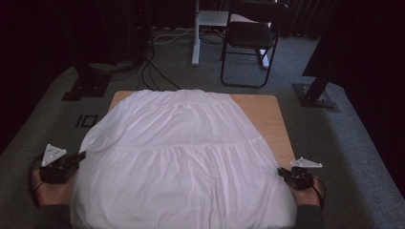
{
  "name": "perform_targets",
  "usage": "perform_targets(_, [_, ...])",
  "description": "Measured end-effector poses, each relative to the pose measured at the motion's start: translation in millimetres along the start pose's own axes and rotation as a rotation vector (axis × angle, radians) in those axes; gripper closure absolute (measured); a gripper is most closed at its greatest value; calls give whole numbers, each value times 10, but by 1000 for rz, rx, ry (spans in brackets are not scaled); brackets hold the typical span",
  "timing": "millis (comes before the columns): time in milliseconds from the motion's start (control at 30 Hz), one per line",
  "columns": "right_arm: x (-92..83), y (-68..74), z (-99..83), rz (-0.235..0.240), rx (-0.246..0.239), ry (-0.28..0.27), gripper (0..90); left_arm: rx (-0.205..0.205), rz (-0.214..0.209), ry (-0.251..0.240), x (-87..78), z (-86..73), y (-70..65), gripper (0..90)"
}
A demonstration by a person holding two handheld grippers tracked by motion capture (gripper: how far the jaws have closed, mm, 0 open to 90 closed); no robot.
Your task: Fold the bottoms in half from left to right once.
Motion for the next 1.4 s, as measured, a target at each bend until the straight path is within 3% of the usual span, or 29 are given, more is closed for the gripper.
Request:
perform_targets(133, [-1,-5,-3,5,8,-2,851,68,-104,-53,-34,365,-369,868])
perform_targets(200, [-1,-4,-3,4,7,-1,852,94,-177,-86,-15,543,-569,868])
perform_targets(233, [-1,-4,-3,4,7,-1,852,94,-177,-86,-15,543,-569,868])
perform_targets(267, [-1,-4,-3,3,5,-1,855,120,-273,-128,41,752,-823,868])
perform_targets(300, [0,-3,-2,3,5,-1,856,137,-317,-142,78,846,-947,868])
perform_targets(433, [0,-5,-3,8,12,-3,857,259,-416,-163,258,1211,-1557,868])
perform_targets(467, [0,-5,-3,8,12,-3,857,259,-416,-163,258,1211,-1557,868])
perform_targets(533, [2,-7,-3,9,11,-4,859,351,-533,-186,385,1459,-2173,869])
perform_targets(567, [2,-7,-3,9,11,-4,859,360,-595,-191,432,1518,-2368,869])
perform_targets(633, [2,-5,-3,8,12,-4,859,360,-595,-191,432,1518,-2368,869])
perform_targets(667, [2,-5,-3,8,12,-4,859,394,-698,-182,570,1598,-2840,869])
perform_targets(700, [3,-5,-2,5,5,-5,859,414,-727,-173,631,1601,-3023,869])
perform_targets(800, [3,-1,-2,3,4,-5,859,438,-808,-126,869,1530,-3462,868])
perform_targets(867, [4,0,0,1,4,-4,859,428,-832,-80,1050,1445,-3631,861])
perform_targets(933, [3,7,4,-4,6,3,849,402,-854,-48,1193,1370,-3679,786])
perform_targets(967, [5,15,9,-5,5,5,823,377,-852,-40,1242,1345,-3659,699])
perform_targets(1000, [4,25,14,-17,2,12,763,366,-830,-35,1273,1324,-3608,618])
perform_targets(1033, [2,38,20,-46,-9,19,697,363,-805,-35,1282,1303,-3526,606])
perform_targets(1100, [-18,85,56,-80,-24,20,607,313,-781,-42,1267,1272,-3309,576])
perform_targets(1233, [-135,313,251,-54,-52,-41,548,274,-616,-42,1182,1139,-2749,535])
perform_targets(1333, [-205,587,411,32,-93,-87,573,233,-517,-16,1108,922,-2338,519])
perform_targets(1400, [-221,800,491,104,-133,-102,675,216,-442,15,1060,726,-2083,506])
Point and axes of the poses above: each handheld gripper's, and its own axes: x roughly forward along the jaws, z roughly out of its top, y roughly to its left, the point moved 5 cm from there along x, roughly forward along the jaws, and after that the axes turned 5 degrees about x, right-handed, at the moved point
